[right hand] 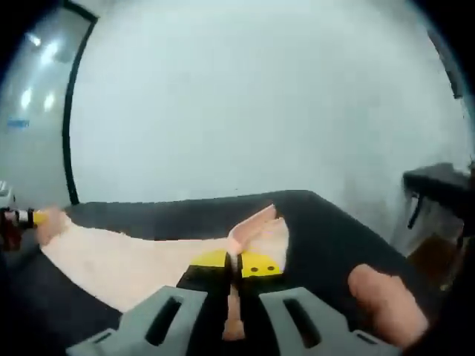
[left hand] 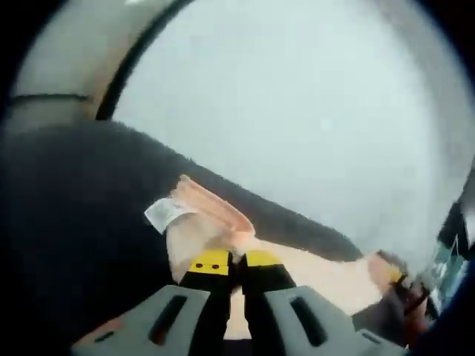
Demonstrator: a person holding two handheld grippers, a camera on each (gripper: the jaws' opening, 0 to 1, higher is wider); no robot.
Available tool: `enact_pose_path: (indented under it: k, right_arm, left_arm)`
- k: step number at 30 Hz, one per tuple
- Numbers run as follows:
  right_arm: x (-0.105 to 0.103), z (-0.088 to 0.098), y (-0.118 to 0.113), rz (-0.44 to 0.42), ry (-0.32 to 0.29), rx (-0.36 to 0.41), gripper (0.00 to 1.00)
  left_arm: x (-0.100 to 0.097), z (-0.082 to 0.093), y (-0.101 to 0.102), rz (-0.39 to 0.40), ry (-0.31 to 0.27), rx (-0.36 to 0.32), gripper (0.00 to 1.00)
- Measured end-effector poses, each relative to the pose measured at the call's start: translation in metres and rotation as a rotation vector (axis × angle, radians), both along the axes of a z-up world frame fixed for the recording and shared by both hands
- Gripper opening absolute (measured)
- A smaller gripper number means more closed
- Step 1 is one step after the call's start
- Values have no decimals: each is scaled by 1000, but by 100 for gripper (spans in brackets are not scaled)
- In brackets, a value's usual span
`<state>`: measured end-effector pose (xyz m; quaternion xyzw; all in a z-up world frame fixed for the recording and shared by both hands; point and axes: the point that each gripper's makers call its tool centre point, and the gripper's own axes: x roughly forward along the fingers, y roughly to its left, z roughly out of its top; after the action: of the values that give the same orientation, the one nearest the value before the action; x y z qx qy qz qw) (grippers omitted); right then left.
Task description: Fold the towel on the table until its edges align and the towel forms a compact rectangular stack.
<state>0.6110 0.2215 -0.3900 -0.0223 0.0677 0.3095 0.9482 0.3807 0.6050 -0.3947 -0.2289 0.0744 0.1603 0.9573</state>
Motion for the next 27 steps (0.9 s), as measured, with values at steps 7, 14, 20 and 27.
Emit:
enact_pose_path:
  k: [7,14,20,27]
  right_arm:
    - [-29,-13,54,151,-69,-159,1]
    - [-53,-25,92,310,-150,-279,1]
    - [-90,-34,130,468,-228,-371,1]
    - [-123,-36,156,576,-234,-394,1]
  left_arm:
    - [33,-9,-56,-168,65,44,8]
    - [49,-19,-95,-280,132,162,8]
    - [62,-22,-122,-325,152,212,8]
    - [74,-29,-147,-357,203,319,8]
